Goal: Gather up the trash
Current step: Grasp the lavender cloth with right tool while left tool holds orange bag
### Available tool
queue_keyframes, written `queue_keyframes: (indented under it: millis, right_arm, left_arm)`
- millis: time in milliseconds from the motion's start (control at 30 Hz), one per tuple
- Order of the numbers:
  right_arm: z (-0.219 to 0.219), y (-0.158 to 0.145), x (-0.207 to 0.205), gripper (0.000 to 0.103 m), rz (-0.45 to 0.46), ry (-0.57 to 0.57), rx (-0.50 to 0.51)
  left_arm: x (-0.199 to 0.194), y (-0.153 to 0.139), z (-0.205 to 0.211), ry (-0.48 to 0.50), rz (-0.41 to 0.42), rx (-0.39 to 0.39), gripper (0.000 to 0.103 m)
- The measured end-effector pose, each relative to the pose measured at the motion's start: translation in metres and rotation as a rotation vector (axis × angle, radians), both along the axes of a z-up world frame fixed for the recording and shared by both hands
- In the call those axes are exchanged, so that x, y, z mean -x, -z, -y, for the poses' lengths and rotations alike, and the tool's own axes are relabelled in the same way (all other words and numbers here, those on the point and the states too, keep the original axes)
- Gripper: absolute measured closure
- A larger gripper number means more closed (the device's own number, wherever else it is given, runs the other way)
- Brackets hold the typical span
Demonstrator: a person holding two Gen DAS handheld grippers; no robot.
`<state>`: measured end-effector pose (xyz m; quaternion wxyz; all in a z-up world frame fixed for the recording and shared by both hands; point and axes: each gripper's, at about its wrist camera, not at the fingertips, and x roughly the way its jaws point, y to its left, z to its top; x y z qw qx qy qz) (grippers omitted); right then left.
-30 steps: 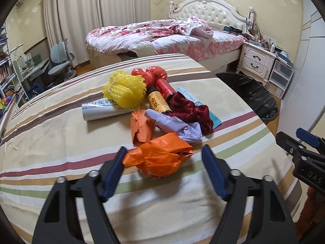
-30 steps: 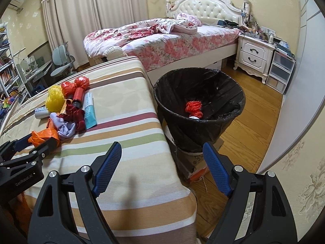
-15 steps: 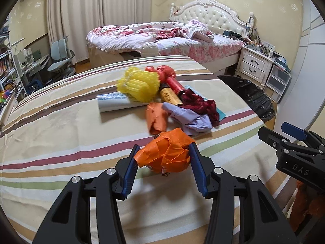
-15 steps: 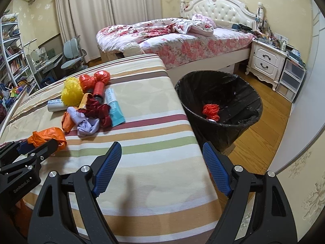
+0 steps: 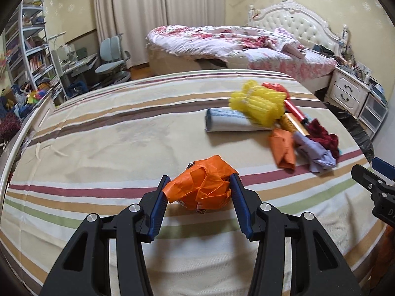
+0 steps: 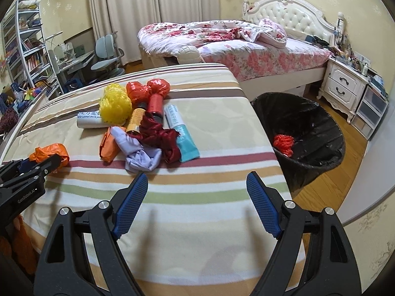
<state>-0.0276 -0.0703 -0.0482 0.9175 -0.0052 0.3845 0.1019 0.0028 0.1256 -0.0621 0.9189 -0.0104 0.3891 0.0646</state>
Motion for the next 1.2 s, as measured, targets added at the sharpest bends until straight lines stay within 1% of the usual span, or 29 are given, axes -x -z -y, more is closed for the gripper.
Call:
queue_keyframes:
  millis: [133, 167, 233, 300, 367, 433, 533, 633, 800, 933, 1100, 1200]
  right_arm:
    - [-0.008, 0.001, -0.014, 0.023, -0.010, 0.003, 0.016]
    - [-0.009, 0.002, -0.018, 0.023, -0.016, 0.006, 0.020]
    - [-0.012, 0.005, -0.023, 0.023, -0.028, 0.006, 0.024]
    - [-0.015, 0.008, -0.029, 0.023, -0.043, 0.008, 0.037]
    - [-0.017, 0.009, -0.030, 0.023, -0.047, 0.006, 0.039]
    - [-0.020, 0.009, -0.029, 0.023, -0.048, -0.002, 0.050]
    - [-0.026, 0.009, -0.022, 0.023, -0.051, -0.027, 0.060]
    - [-0.030, 0.008, -0.016, 0.023, -0.043, -0.042, 0.062]
    - [-0.024, 0.005, -0.021, 0.023, -0.032, 0.002, 0.049]
    - [-0.026, 0.007, -0.028, 0.023, -0.040, 0.009, 0.066]
    - [-0.036, 0.008, -0.023, 0.023, -0.052, -0.039, 0.075]
    - [-0.039, 0.007, -0.016, 0.023, -0.051, -0.072, 0.055]
  left_arm:
    - [-0.001, 0.002, -0.011, -0.010, -0.018, 0.035, 0.052]
    - [-0.001, 0.002, -0.011, -0.009, -0.020, 0.037, 0.050]
    - [-0.001, 0.004, -0.013, -0.013, -0.030, 0.047, 0.044]
    - [-0.003, 0.006, -0.016, -0.015, -0.043, 0.067, 0.041]
    - [-0.002, 0.006, -0.019, -0.021, -0.049, 0.085, 0.039]
    - [-0.002, 0.006, -0.023, -0.029, -0.051, 0.105, 0.034]
    - [-0.002, 0.006, -0.027, -0.040, -0.053, 0.126, 0.032]
    - [-0.001, 0.006, -0.027, -0.044, -0.055, 0.121, 0.031]
    - [0.000, 0.003, -0.025, -0.048, -0.044, 0.102, 0.028]
    - [-0.001, 0.003, -0.025, -0.059, -0.042, 0.079, 0.026]
    - [-0.002, 0.001, -0.029, -0.079, -0.035, 0.058, 0.025]
    - [-0.001, 0.000, -0.032, -0.089, -0.029, 0.048, 0.025]
